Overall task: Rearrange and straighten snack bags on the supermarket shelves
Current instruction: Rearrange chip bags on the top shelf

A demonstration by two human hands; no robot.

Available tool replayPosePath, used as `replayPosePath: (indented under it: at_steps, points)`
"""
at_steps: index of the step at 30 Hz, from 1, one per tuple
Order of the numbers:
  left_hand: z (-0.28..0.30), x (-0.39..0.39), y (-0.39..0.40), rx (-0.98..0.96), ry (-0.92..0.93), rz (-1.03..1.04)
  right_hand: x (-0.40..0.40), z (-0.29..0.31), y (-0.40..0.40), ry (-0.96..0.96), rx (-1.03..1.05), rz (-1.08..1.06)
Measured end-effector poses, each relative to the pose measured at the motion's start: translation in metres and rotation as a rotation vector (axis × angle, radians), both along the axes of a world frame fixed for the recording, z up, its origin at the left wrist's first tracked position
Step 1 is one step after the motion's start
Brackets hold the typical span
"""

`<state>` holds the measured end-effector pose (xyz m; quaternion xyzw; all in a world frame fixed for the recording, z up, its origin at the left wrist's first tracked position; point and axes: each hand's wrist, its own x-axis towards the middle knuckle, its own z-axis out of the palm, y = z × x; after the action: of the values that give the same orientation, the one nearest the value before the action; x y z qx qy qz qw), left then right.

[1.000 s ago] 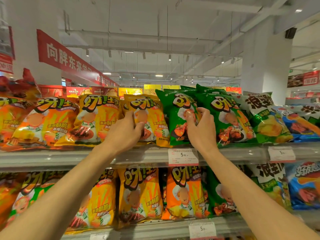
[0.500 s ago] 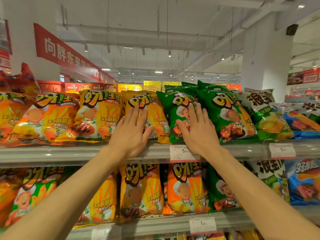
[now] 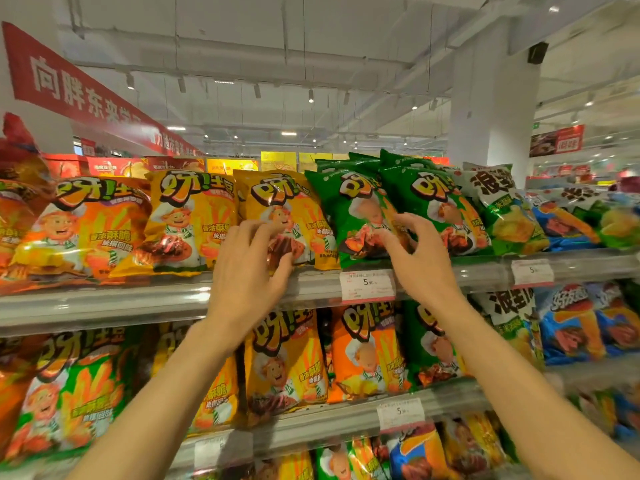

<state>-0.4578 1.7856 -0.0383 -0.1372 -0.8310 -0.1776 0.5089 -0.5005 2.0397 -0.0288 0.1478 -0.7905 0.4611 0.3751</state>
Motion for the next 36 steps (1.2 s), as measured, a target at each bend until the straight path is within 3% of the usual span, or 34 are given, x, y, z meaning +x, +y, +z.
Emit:
replayPosePath:
  at_steps: [4,7,17,20,29,36]
  points:
    - [-0.021,0.013,-0.001,0.16,-0.031,-0.155,0.027,-0.026,0.008,-0.038,-0.193,0.064]
    - [-0.033,0.022,0.001,0.269,0.004,-0.229,0.039,-0.049,0.019,-0.112,-0.193,0.049]
    - [-0.057,0.019,0.068,0.134,-0.037,-0.105,0.032,-0.074,0.112,-0.178,-0.279,0.104]
    - [-0.055,0.011,0.109,0.075,-0.036,-0.047,0.015,-0.069,0.155,-0.161,-0.205,0.114]
    - [-0.054,-0.015,0.228,-0.128,-0.063,0.145,-0.035,-0.06,0.275,-0.101,0.285,0.09]
    - [-0.052,-0.033,0.268,-0.243,-0.033,0.176,-0.05,-0.055,0.305,-0.036,0.422,0.189]
